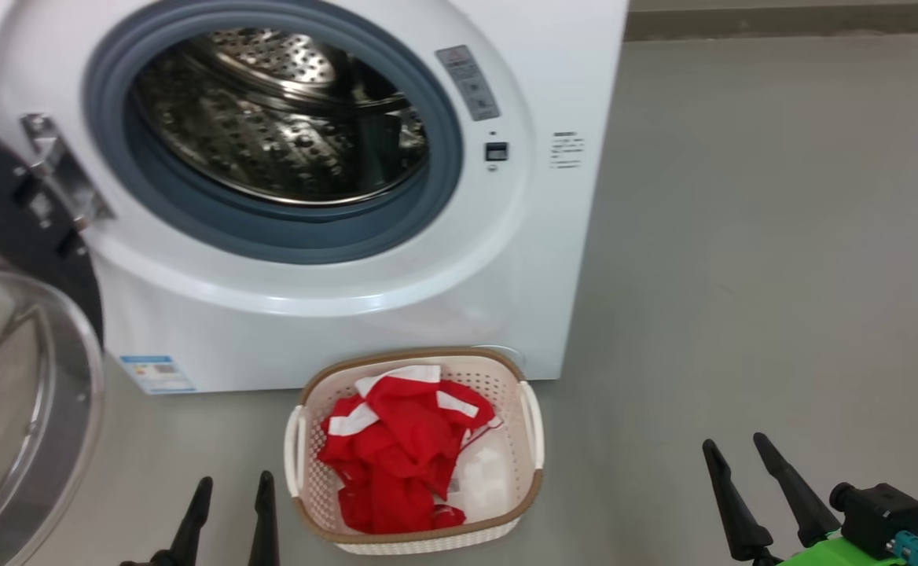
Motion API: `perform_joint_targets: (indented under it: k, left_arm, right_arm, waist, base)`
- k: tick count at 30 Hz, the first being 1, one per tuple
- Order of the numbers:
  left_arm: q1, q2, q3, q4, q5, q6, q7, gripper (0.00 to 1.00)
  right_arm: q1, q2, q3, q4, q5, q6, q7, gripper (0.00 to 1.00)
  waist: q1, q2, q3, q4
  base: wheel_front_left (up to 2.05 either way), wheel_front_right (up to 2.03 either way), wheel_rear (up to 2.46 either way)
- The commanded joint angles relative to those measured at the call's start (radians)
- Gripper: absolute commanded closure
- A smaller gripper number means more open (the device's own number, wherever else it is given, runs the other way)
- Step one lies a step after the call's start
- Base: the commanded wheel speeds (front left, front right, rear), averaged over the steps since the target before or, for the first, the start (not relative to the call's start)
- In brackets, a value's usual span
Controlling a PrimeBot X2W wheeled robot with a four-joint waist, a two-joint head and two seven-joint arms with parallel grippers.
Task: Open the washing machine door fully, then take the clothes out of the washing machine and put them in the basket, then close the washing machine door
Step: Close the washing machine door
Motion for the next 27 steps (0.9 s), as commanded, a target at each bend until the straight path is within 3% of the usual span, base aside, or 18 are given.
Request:
perform_joint_targets:
  k: [1,15,27]
  left_arm:
    - [-0.020,0.008,0.024,-0.026,-0.008,0.010,-0.006,0.00]
    - [0.030,0.008,-0.012,-0.036,-0.051,0.062,-0.006,0.00]
    - [0.076,0.008,-0.011,-0.059,-0.088,0.090,-0.006,0.00]
  right_arm:
    - [-0.020,-0.020,0.028,-0.018,0.014,0.006,-0.006,0.00]
    - [-0.007,-0.028,0.072,-0.007,0.021,0.006,-0.006,0.00]
    - [-0.042,-0.027,0.144,0.007,0.028,0.006,-0.006,0.00]
  waist:
    - [0.0000,0.0000,-0.007,0.039]
    - [0.0000,0.0000,-0.045,0.251]
    - [0.0000,0.0000,-0.067,0.356]
  base:
    - [0.00,0.00,0.00]
    - [0.00,0.00,0.00]
    - [0.00,0.00,0.00]
